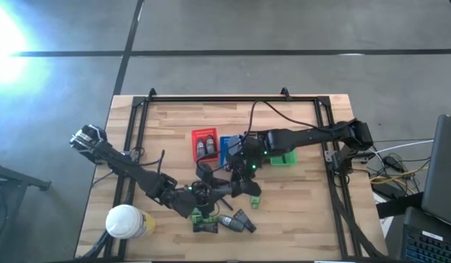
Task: Pick & Place Travel size toiletries
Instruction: Put the gray deodorant into the red bin
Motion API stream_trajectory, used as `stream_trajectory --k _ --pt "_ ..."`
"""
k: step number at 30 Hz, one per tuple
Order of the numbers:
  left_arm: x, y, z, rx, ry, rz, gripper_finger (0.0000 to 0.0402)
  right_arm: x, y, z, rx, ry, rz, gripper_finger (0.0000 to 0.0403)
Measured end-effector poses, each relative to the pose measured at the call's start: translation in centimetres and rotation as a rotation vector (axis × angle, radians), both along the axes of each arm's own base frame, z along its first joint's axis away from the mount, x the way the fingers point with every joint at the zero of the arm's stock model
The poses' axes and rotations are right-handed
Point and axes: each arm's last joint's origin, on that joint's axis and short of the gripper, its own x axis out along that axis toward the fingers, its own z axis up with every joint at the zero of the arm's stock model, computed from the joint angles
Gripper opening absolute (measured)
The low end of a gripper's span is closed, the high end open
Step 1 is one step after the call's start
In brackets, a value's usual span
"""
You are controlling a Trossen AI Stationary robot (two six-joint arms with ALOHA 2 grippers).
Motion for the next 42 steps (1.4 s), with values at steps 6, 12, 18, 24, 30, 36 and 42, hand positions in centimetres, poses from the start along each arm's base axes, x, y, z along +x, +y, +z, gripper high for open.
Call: stream_trajectory --k 6,12,18,24,30,36,42 --pt "0.07 -0.04 0.32 0.007 -0.002 -0.010 0.0164 0.00 0.04 0.04 0.010 0.004 -0.001 0.0194" --pt "0.11 -0.15 0.67 0.008 -0.008 -0.017 0.0204 0.01 0.04 0.13 0.012 -0.002 -0.003 0.0194" --pt "0.02 -0.41 0.78 0.036 -0.011 -0.031 0.0214 0.07 0.02 0.17 0.006 -0.014 -0.003 0.0194" --pt "-0.03 -0.43 0.86 0.041 -0.014 -0.030 0.0215 0.09 -0.02 0.15 -0.007 -0.023 0.001 0.0194" --pt "-0.02 -0.46 0.96 0.043 -0.017 -0.043 0.0202 0.12 -0.06 0.07 -0.019 -0.023 -0.004 0.0194" --pt "-0.09 -0.42 0.90 0.062 -0.002 -0.046 0.0160 0.11 -0.13 0.03 -0.023 -0.021 -0.007 0.0226" --pt "-0.17 -0.36 0.76 0.077 0.015 -0.038 0.0160 0.16 -0.17 -0.04 -0.023 -0.018 -0.011 0.0212"
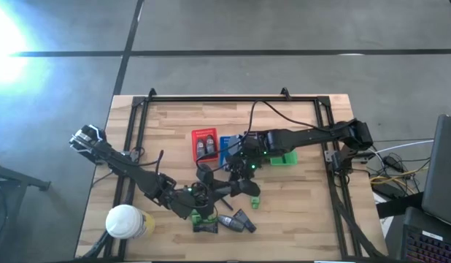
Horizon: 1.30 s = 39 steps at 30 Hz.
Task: Pick & Place Travel size toiletries
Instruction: Put the gray deodorant into the red bin
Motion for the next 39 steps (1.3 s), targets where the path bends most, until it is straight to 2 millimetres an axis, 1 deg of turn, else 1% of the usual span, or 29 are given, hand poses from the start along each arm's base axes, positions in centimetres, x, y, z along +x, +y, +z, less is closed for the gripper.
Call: stream_trajectory --k 2,4,10,13,17,20,23,27,28,30,33,35,37,39 --pt "-0.1 0.0 0.0 0.004 0.006 0.002 0.0160 0.0 0.0 0.0 -0.001 0.000 0.000 0.0207" --pt "-0.2 0.2 0.0 0.014 0.014 0.013 0.0160 0.0 0.0 0.0 -0.003 0.001 -0.005 0.0211" --pt "-1.2 0.8 0.5 0.039 0.039 0.074 0.0155 -0.5 -0.2 0.8 -0.005 -0.007 -0.021 0.0269" --pt "-1.8 1.4 0.5 0.063 0.069 0.140 0.0139 -1.2 -0.3 1.5 -0.031 0.001 -0.047 0.0295" --pt "-2.6 2.3 0.1 0.069 0.106 0.242 0.0123 -3.0 -0.9 2.8 -0.139 0.034 -0.144 0.0322" --pt "-2.8 3.0 -0.5 0.020 0.122 0.303 0.0098 -4.0 -1.4 4.1 -0.255 -0.008 -0.257 0.0337" --pt "-2.5 4.3 -1.7 -0.006 0.129 0.370 0.0063 -4.2 -2.3 4.7 -0.335 -0.040 -0.361 0.0341" --pt "-2.4 7.8 -4.8 -0.035 0.178 0.515 0.0023 -4.2 -3.1 4.6 -0.401 -0.027 -0.451 0.0333" --pt "-2.4 8.6 -5.6 -0.064 0.199 0.531 0.0016 -4.3 -3.2 4.6 -0.404 -0.024 -0.461 0.0331" --pt "-2.6 9.2 -6.8 -0.152 0.252 0.515 0.0010 -4.4 -3.1 4.4 -0.409 0.002 -0.462 0.0326" --pt "-2.6 8.5 -7.3 -0.395 0.340 0.386 0.0019 -5.0 -2.5 3.8 -0.430 0.074 -0.427 0.0327" --pt "-2.8 7.6 -7.4 -0.517 0.395 0.306 0.0042 -5.3 -2.1 3.3 -0.442 0.110 -0.409 0.0332" --pt "-3.1 6.7 -7.5 -0.566 0.447 0.239 0.0076 -5.5 -1.7 2.7 -0.452 0.136 -0.393 0.0338" --pt "-3.3 6.1 -7.6 -0.539 0.482 0.191 0.0116 -5.6 -1.4 2.4 -0.455 0.140 -0.383 0.0343"
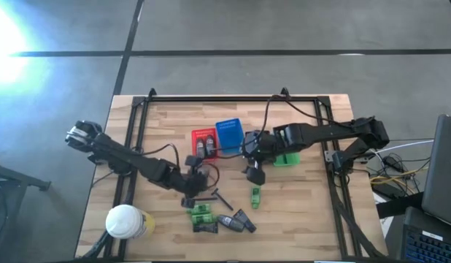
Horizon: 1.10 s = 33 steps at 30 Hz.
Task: Pick & Place Travel size toiletries
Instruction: Put the gray deodorant into the red bin
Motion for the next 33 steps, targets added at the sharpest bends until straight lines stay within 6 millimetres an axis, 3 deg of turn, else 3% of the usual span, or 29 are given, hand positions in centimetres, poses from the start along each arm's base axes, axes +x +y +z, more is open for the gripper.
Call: stream_trajectory --k 5,7,9,11,13,23,27,33 --pt "-0.2 0.7 -0.3 0.147 0.071 -0.144 0.0214 -0.1 0.5 -0.6 -0.001 0.009 0.014 0.0352" --pt "-0.1 2.1 -0.5 0.116 0.110 -0.073 0.0237 0.0 0.4 -0.7 -0.001 0.009 0.013 0.0354" --pt "0.1 3.7 -0.7 0.000 0.126 0.106 0.0250 0.0 0.4 -0.7 0.000 0.009 0.009 0.0352" --pt "0.4 5.0 -0.5 -0.194 0.126 0.284 0.0255 0.0 0.4 -0.7 0.004 0.010 0.002 0.0348" --pt "0.8 5.3 -0.5 -0.290 0.115 0.318 0.0256 0.0 0.4 -0.6 0.006 0.003 0.001 0.0343" --pt "0.7 2.7 -1.8 -0.130 0.208 -0.095 0.0257 0.2 0.4 -0.5 -0.012 -0.023 -0.012 0.0339" --pt "1.3 2.9 -2.7 -0.109 0.202 -0.127 0.0257 0.2 0.4 -0.5 -0.013 -0.025 -0.014 0.0350" --pt "2.7 3.2 -6.1 -0.106 0.283 -0.103 0.0257 0.3 0.4 -0.5 -0.011 -0.037 -0.017 0.0357"
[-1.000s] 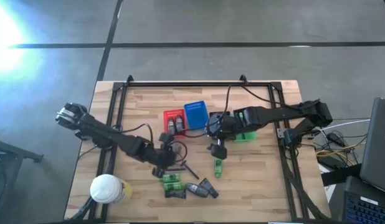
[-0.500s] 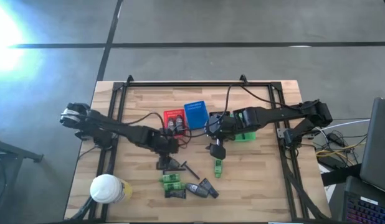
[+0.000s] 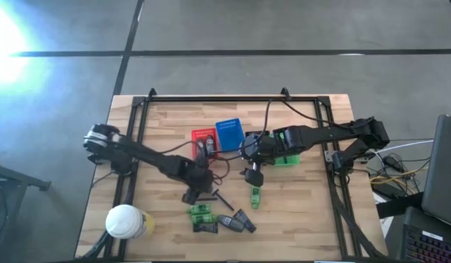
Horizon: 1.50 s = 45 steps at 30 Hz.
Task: Pick & Place Travel size toiletries
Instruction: Put the gray deodorant into the red bin
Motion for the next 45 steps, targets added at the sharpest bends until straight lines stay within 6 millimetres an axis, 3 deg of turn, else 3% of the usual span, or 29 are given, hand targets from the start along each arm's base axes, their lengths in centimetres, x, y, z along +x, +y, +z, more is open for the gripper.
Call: stream_trajectory --k 6,9,12,16,20,23,27,30,34,39,42,45 --pt "0.6 0.3 -1.9 0.004 0.067 0.012 0.0246 -0.1 0.0 -0.1 0.000 0.008 -0.002 0.0343" --pt "0.6 0.3 -1.0 -0.014 0.051 0.067 0.0215 -0.1 0.0 -0.2 0.000 0.013 -0.002 0.0335" --pt "0.4 0.5 0.9 -0.059 0.009 0.213 0.0212 -0.1 0.0 -0.2 -0.008 0.013 -0.007 0.0328" --pt "0.0 0.6 6.4 -0.236 -0.142 0.492 0.0212 -0.4 -0.1 0.2 -0.029 0.001 -0.023 0.0320" --pt "-1.3 2.7 10.7 -0.316 -0.406 1.023 0.0212 -0.7 -0.3 0.6 -0.051 -0.011 -0.055 0.0319" --pt "-2.4 5.9 10.8 -0.332 -0.524 1.392 0.0212 -0.9 -0.3 0.9 -0.052 -0.020 -0.073 0.0323" --pt "-2.4 9.4 8.0 -0.390 -0.498 1.591 0.0212 -0.9 -0.4 0.9 -0.059 -0.024 -0.092 0.0336" --pt "-1.9 11.5 7.3 -0.472 -0.501 1.640 0.0255 -0.9 -0.4 0.9 -0.059 -0.024 -0.092 0.0345" --pt "-1.9 12.9 6.1 -0.426 -0.440 1.675 0.0334 -0.9 -0.2 0.9 -0.054 -0.024 -0.093 0.0354" --pt "-1.6 13.0 7.5 -0.458 -0.433 1.568 0.0374 -1.2 0.5 0.7 -0.056 0.001 -0.075 0.0348" --pt "-1.1 11.3 9.1 -0.560 -0.399 1.331 0.0376 -1.7 1.1 0.3 -0.070 0.056 -0.045 0.0342" --pt "-0.4 7.5 11.0 -0.598 -0.420 0.867 0.0370 -2.3 1.8 -0.3 -0.098 0.118 0.007 0.0337"
